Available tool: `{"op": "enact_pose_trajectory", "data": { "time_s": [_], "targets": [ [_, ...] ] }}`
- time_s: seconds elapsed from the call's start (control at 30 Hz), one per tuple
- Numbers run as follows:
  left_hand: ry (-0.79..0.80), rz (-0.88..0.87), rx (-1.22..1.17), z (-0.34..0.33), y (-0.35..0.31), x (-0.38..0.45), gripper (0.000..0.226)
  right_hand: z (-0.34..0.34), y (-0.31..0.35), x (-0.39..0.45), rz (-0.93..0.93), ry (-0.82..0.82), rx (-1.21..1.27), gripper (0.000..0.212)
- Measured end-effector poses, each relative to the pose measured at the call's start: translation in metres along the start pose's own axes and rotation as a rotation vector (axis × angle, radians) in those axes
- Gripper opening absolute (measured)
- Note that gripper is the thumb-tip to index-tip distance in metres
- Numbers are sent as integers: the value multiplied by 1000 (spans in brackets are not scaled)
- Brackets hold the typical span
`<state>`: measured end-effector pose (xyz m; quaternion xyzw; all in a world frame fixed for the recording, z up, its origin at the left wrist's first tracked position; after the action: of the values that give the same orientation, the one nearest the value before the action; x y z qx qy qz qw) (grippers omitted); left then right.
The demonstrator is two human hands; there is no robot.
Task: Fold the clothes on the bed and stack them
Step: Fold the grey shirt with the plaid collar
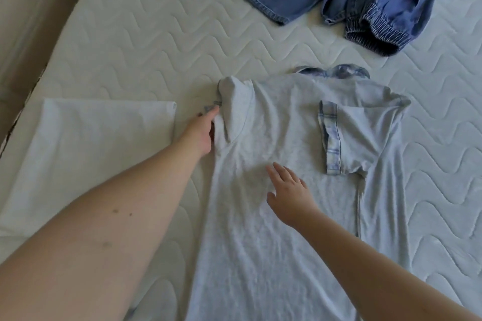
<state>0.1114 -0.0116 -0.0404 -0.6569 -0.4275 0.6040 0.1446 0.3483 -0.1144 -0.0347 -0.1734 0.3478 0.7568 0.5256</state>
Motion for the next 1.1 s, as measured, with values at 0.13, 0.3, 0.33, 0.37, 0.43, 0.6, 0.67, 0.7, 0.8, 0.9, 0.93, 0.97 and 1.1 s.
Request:
{"op": "enact_pose_trajectory", "data": {
  "time_s": [0.13,0.3,0.33,0.37,0.43,0.6,0.67,0.7,0.8,0.9,0.93,0.97,1.1],
  "targets": [
    [77,55,-76,-28,-2,-3,1,17,1,12,-30,-38,280,60],
    [26,-172,262,-60,3,-25,7,54,1,17,-78,-149,769,47],
    [37,-220,376,-69,6,-30,10,63,3,18,-65,-158,888,47],
    [61,-259,489,-78,9,-33,11,71,5,20,-50,-166,1013,47],
    [139,-308,680,-99,18,-38,15,84,3,24,-33,-199,1212,50],
    [530,-351,933,-134,44,-47,23,92,-14,35,-139,-217,1440,57],
    [614,-303,978,-133,56,-45,19,86,-26,35,-223,-191,1480,62],
    [615,-301,978,-129,60,-43,23,82,-33,35,-264,-184,1476,67],
    [446,-353,937,-110,61,-37,31,74,-48,35,-360,-161,1453,84],
    [205,-535,1033,-95,50,-32,30,72,-48,38,-377,-188,1398,88],
    [123,-553,1042,-92,46,-28,31,73,-46,40,-358,-220,1356,83],
    [42,-548,1027,-90,42,-23,33,72,-46,43,-344,-256,1301,77],
    [-78,-296,895,-99,38,-2,44,72,-53,49,-392,-359,1147,10]
  ]
}}
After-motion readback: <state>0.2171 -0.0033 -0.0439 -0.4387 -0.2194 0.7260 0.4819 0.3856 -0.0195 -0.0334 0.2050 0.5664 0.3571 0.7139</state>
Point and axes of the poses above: each hand's wrist, its own x-axis towards the middle knuckle, its own z-axis out of the back of the hand, y = z × x, the point moved 3 cm from there along x, towards the middle knuckle, and after that the axes turned 11 degrees about y, right-handed, at the moved point
